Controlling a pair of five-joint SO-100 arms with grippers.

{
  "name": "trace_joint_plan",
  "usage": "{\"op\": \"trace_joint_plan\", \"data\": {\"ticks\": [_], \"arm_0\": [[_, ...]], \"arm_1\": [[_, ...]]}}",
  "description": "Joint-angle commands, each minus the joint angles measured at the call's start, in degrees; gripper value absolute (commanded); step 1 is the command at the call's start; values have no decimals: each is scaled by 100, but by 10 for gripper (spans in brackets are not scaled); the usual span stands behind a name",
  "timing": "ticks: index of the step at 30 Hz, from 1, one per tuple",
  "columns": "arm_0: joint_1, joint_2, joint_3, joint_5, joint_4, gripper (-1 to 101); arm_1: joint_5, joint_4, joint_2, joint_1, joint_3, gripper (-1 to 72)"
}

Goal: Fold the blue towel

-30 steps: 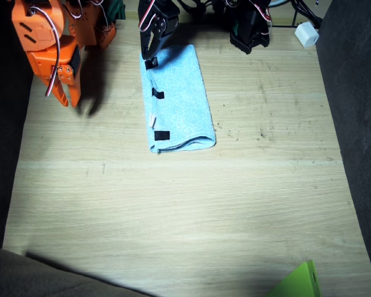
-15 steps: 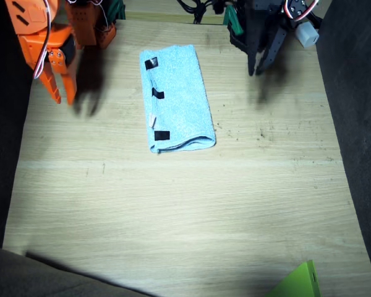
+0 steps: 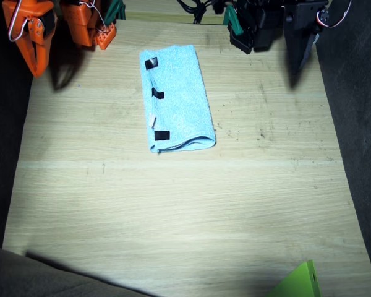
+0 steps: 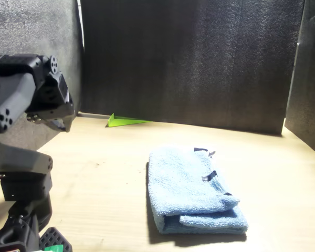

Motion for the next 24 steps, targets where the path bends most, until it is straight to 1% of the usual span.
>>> {"op": "trace_joint_plan", "data": {"ticks": [1,4,5,8,9,10,12,17,24], "arm_0": [[519,1644,888,211,-9,-3],[659,2839,1661,422,255,-4],[650,3278,1925,466,404,-4],[686,3472,2145,501,563,-4],[712,3472,2136,492,589,-4],[712,3472,2136,492,615,-4],[633,3472,2101,554,791,-3],[589,3472,2101,571,800,-3],[448,3472,2101,694,800,-3]], "arm_1": [[18,-826,255,53,809,0],[-290,-1784,1371,246,2188,-1],[-325,-1714,1881,343,2470,-1],[-492,-1028,3885,439,3103,-1],[-554,-606,4808,457,3322,-1],[-598,-9,5915,492,3524,-1],[-642,97,6073,369,3551,-1],[-615,97,6073,334,3551,-1],[-316,97,6073,-18,3551,-1]]}}
